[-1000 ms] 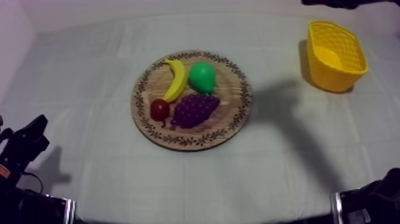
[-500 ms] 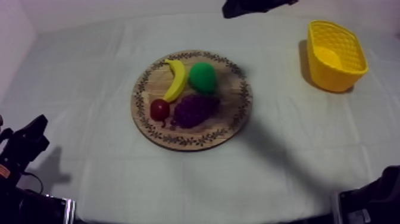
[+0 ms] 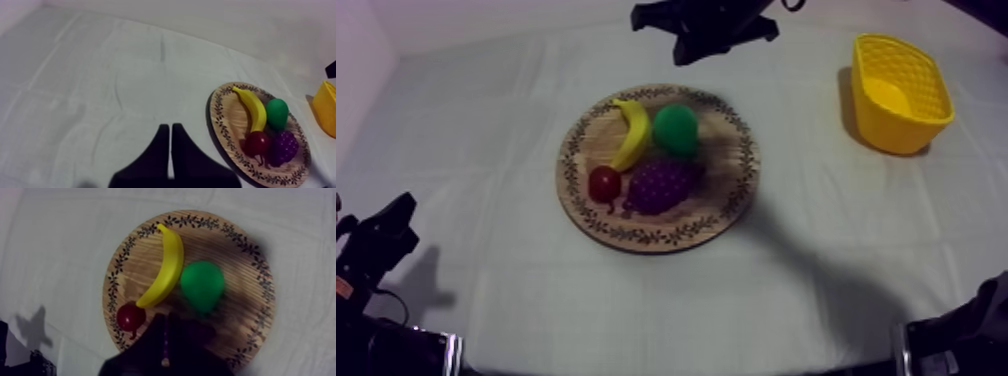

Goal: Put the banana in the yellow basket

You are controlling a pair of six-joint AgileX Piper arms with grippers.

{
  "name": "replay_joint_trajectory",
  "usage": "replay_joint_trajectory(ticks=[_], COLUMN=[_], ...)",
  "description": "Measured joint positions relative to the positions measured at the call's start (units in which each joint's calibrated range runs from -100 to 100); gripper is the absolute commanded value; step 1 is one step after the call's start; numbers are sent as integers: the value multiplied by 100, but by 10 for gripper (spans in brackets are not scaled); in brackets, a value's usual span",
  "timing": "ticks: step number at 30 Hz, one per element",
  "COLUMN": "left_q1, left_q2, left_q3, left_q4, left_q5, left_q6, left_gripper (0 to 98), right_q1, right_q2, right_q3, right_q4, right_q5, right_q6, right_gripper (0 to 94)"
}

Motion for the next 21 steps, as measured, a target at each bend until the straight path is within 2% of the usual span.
replay_joint_trajectory(ticks=[6,8,12,14,17,21], left_q1=[0,0,0,0,0,0], left_q2=[0,0,0,0,0,0], left_q3=[0,0,0,0,0,0], left_q4=[0,0,0,0,0,0], left_q5=[0,0,0,0,0,0], left_q6=[0,0,0,0,0,0], left_gripper=[1,1,1,1,1,1], right_q1=[-21,-34,-94,-155,-253,-331], right_q2=[338,403,491,504,512,572], right_q3=[-142,-182,-233,-233,-249,-295], right_q4=[-15,-22,15,71,111,137], right_q5=[-133,-169,-272,-280,-337,-367], right_q6=[-72,-126,-249,-362,-531,-669], right_gripper=[85,171,418,511,588,640])
